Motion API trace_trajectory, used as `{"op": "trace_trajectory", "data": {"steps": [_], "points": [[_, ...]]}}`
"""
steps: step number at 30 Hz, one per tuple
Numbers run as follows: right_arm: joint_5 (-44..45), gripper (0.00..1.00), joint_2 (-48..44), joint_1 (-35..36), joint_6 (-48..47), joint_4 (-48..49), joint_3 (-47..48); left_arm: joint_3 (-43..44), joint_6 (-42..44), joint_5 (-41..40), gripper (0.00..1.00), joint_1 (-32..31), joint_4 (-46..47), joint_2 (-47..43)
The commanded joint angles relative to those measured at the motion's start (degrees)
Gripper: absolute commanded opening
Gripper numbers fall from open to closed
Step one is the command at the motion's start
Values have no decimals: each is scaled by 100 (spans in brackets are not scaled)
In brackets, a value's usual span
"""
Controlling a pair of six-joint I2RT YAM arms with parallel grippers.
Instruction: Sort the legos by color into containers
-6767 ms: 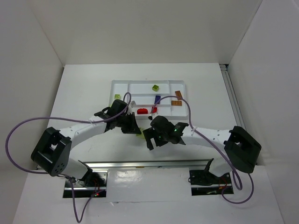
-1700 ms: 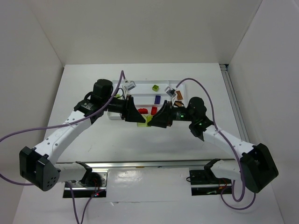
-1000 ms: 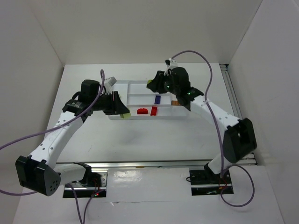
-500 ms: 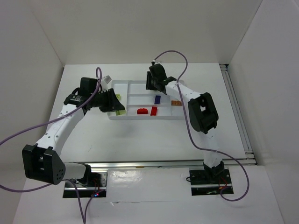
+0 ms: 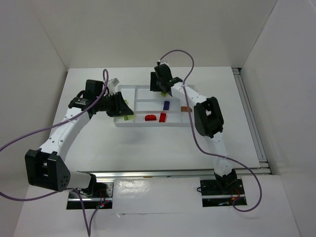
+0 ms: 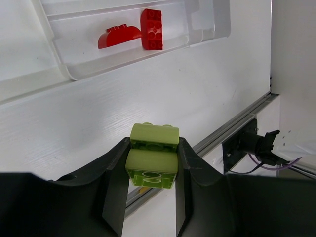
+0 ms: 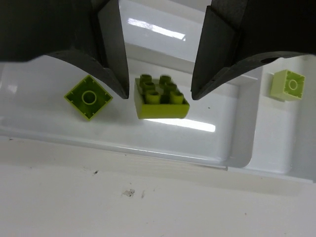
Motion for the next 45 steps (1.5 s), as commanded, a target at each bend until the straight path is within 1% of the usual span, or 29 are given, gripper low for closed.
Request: {"op": "trace_trajectory", "data": {"steps": [1,2,4,5,6,7,8,10,11,12,13,14,15,16,17,18,19,20,21,22,23,24,25,28,29,31,33,40,45], "points": [[56,63,-321,59,-82,-105,210,230,44,237,0,37,118,22],[56,63,-556,59,-82,-36,87,178,44,289,0,37,118,22],[108,73,-839,59,-82,184,-377,177,44,342,0,37,118,22],[108,79,-962,59,-82,263,-502,177,44,343,0,37,118,22],[108,82,-1111,59,-134,264,-555,177,44,343,0,37,118,22],[108,82,-1113,59,-135,203,-478,177,44,343,0,37,118,22],[108,82,-1113,59,-135,133,-390,177,44,430,0,37,118,-30],[108,73,-1060,59,-82,-52,-266,177,44,509,0,37,170,-31],[56,68,-1147,111,-82,-53,-379,177,96,570,0,37,170,-31],[56,63,-1470,111,-82,26,-580,177,157,571,0,37,170,-83],[-31,63,-1734,198,-82,148,-1252,177,219,684,0,37,170,-83],[-450,67,-2380,252,-12,576,-2216,177,359,859,0,37,170,-83],[-454,67,-2387,252,-12,580,-2226,177,360,861,0,37,170,-83],[-1159,70,-3144,252,93,1181,-2757,125,482,974,0,37,170,-83],[-1531,76,-3560,252,172,1500,-3771,64,544,1245,0,37,170,-83],[-1900,78,-3939,191,295,1773,-4225,63,606,1413,0,37,223,-83],[-2531,78,-4647,191,435,2193,-4595,2,606,1510,0,37,223,-83],[-2815,80,-4959,191,437,2302,-5164,-59,659,1659,0,37,223,-136],[-3079,81,-5232,191,437,2364,-5370,-60,659,1800,0,37,328,-136],[-3665,83,-5687,191,437,2443,-5538,-121,659,1932,0,37,477,-136],[-3949,84,-5883,191,437,2522,-5835,-174,659,2255,0,37,565,-188],[-4239,88,-6042,191,437,2636,-5977,-174,711,2415,0,37,670,-189],[-4686,90,-6278,191,515,2880,-6083,-174,712,2547,0,37,863,-189],[-5110,94,-6421,251,796,3233,-6347,-297,634,3022,0,37,1180,-136],[-5199,94,-6421,252,858,3417,-6348,-437,546,3328,0,37,1494,-136],[-5262,96,-6307,392,920,3489,-6348,-552,414,3550,0,37,1813,-197],[-5314,97,-6140,541,920,3542,-6296,-605,334,3603,0,37,2007,-267],[-5262,97,-5710,726,867,3744,-6119,-552,282,3797,0,-15,2060,-382],[-5367,87,-5358,727,1069,4165,-6058,-552,281,3849,0,-15,2122,-382]]}}
